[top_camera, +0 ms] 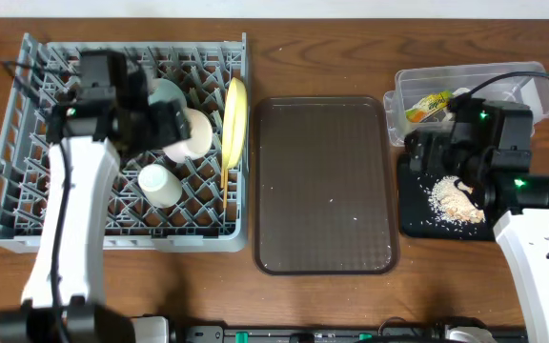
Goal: Sort waste into correct bins and load items into the dishwasher rack
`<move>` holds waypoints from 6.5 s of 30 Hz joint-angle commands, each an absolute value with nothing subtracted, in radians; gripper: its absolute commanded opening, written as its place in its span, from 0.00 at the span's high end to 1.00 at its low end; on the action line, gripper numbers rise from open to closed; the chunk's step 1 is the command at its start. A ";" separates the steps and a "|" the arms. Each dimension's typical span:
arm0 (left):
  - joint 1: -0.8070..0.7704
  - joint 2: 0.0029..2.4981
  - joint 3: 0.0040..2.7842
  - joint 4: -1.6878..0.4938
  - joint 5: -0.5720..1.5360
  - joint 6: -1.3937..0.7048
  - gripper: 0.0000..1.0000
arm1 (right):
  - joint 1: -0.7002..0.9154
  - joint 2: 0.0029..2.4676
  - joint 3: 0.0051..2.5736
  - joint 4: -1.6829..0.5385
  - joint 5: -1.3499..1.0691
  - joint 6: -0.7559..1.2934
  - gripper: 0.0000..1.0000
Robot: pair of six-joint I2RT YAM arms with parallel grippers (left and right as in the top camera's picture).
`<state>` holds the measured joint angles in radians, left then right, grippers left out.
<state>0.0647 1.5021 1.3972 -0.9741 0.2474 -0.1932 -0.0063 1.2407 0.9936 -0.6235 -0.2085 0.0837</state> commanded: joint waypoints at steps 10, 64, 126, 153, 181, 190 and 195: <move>0.066 1.252 1.241 -1.157 0.034 -0.177 0.16 | 0.005 1.182 0.994 -0.828 -0.053 0.100 0.13; 0.066 0.449 0.906 -0.989 0.052 -0.142 0.07 | 0.020 0.118 0.294 -0.268 -0.035 0.070 0.01; 0.065 0.059 0.381 -0.684 -0.001 -0.107 0.07 | 0.027 0.042 0.006 -0.072 -0.034 0.070 0.01; 0.064 0.011 0.004 -0.070 0.017 -0.090 0.07 | 0.027 0.042 0.006 -0.072 -0.034 0.070 0.01; 0.064 0.011 0.004 -0.070 0.017 -0.090 0.07 | 0.027 0.042 0.006 -0.072 -0.034 0.070 0.01; 0.064 0.011 0.004 -0.070 0.017 -0.090 0.07 | 0.027 0.042 0.006 -0.072 -0.034 0.070 0.01; 0.064 0.011 0.004 -0.070 0.017 -0.090 0.07 | 0.027 0.042 0.006 -0.072 -0.034 0.070 0.01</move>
<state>0.0647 0.0105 0.0177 -0.0257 0.0269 -0.0998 0.0166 0.0460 0.0067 -0.0681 -0.0307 0.0780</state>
